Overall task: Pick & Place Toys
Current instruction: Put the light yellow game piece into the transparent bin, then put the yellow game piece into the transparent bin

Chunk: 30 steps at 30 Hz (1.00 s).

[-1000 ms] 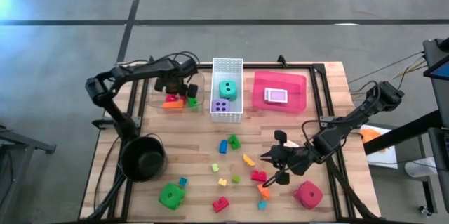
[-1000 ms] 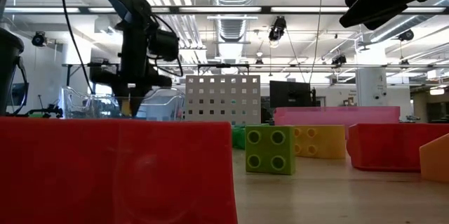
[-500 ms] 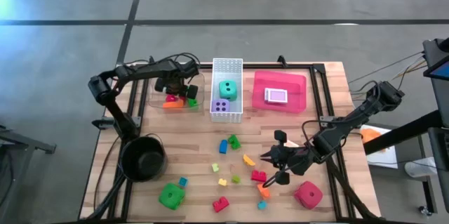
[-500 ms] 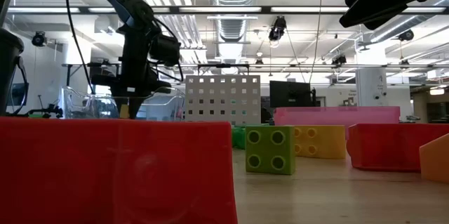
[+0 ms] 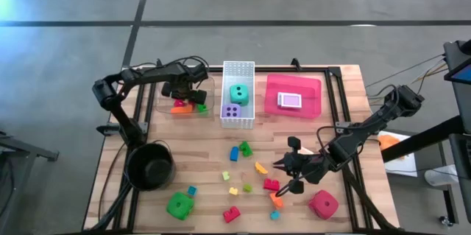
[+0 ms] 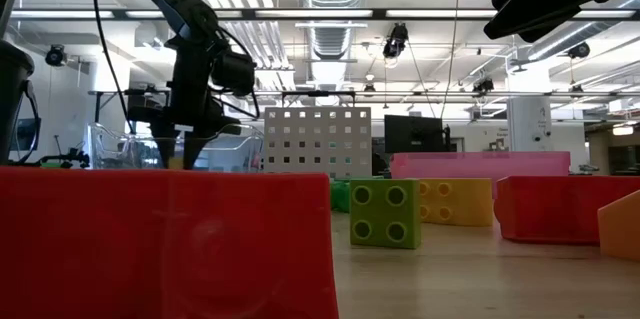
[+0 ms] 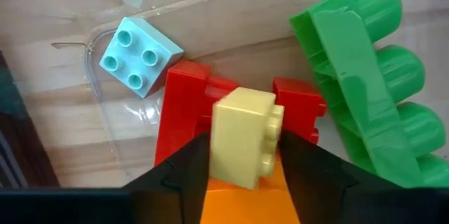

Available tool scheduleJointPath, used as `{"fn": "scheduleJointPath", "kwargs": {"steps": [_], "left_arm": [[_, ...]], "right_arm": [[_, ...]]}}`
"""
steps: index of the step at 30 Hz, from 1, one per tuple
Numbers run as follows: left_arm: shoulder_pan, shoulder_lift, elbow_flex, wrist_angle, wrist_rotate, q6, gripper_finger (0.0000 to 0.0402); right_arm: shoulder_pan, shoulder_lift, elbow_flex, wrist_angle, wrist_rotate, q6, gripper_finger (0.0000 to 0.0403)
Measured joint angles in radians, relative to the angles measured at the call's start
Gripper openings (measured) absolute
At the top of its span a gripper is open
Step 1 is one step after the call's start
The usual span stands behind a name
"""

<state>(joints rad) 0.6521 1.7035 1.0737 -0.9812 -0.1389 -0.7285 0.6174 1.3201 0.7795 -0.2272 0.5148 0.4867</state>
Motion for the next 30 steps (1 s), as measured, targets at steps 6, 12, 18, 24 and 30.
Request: {"fn": "scheduleJointPath", "kwargs": {"steps": [6,12,18,24,30], "left_arm": [[0.000,0.000,0.000,0.000,0.016,0.016,0.0220],[0.000,-0.001,0.000,-0.002,0.020,0.002,0.0277],[0.000,-0.001,0.000,-0.004,0.078,0.021,0.0336],[-0.001,-0.002,-0.002,-0.011,0.230,0.028,0.0372],[-0.003,-0.035,0.023,-0.027,0.236,0.089,0.0379]], "right_arm": [[0.000,0.000,0.000,0.000,0.000,0.000,0.0038],[0.000,0.000,0.000,0.000,0.000,0.000,0.0038],[0.000,0.000,0.000,0.000,0.000,0.000,0.0038],[0.000,0.000,0.001,0.000,0.000,0.000,0.0038],[0.000,0.000,0.001,-0.001,0.000,0.000,0.0038]]}}
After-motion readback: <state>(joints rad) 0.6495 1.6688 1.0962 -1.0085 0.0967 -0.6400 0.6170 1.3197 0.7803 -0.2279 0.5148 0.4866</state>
